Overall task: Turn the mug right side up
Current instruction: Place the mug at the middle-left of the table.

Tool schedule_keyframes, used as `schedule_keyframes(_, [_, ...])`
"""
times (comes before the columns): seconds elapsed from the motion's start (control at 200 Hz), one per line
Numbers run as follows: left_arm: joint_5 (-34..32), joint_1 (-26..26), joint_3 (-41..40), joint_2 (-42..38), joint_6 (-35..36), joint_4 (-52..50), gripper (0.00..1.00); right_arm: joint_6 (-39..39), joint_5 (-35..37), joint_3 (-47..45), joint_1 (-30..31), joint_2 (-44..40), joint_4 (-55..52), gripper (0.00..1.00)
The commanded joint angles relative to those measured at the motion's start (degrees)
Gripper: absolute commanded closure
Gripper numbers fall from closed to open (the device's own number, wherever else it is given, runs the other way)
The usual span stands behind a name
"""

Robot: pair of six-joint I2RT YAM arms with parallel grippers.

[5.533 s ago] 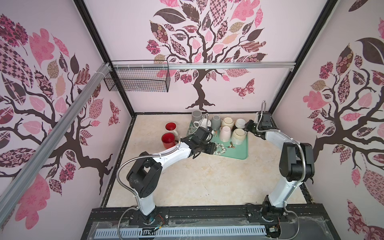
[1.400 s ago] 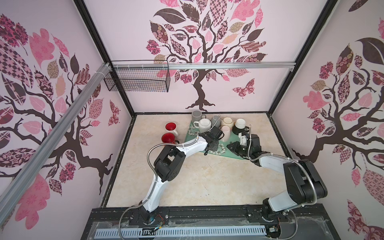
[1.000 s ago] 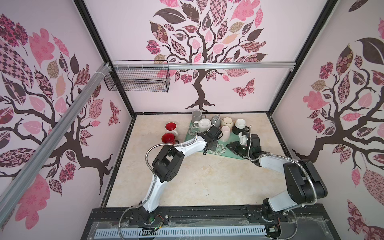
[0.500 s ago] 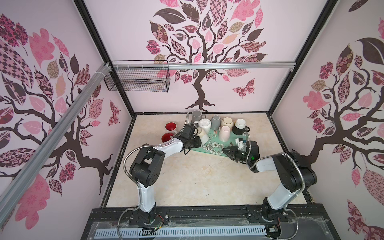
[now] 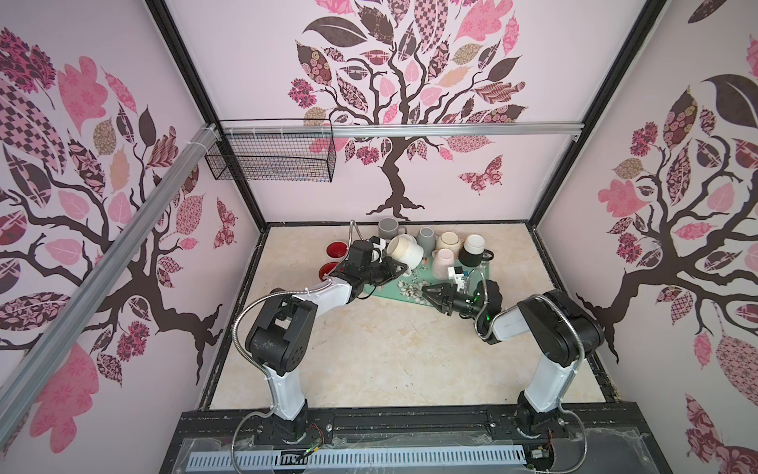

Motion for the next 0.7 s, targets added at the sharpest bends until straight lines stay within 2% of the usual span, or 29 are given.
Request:
schedule_keyframes(0.0, [4.92,0.14,-0.92,-3.10,-5.55,12.68,1.00,6.89,-1.28,2.57,-0.11,2.74,11.91,0.56])
schedule_keyframes(0.29, [6.93,0.16,-3.87,-4.01,-12.65,18.81,1.00,7.97,-1.03,6.00,-0.07,3.75,11.59,0.56])
schedule_keyframes(0.695, [8.40,0.14,-6.08,-4.17,-19.91,26.89,1.00,5.41,0.81,11.74,-0.07,4.08,3.36,0.59])
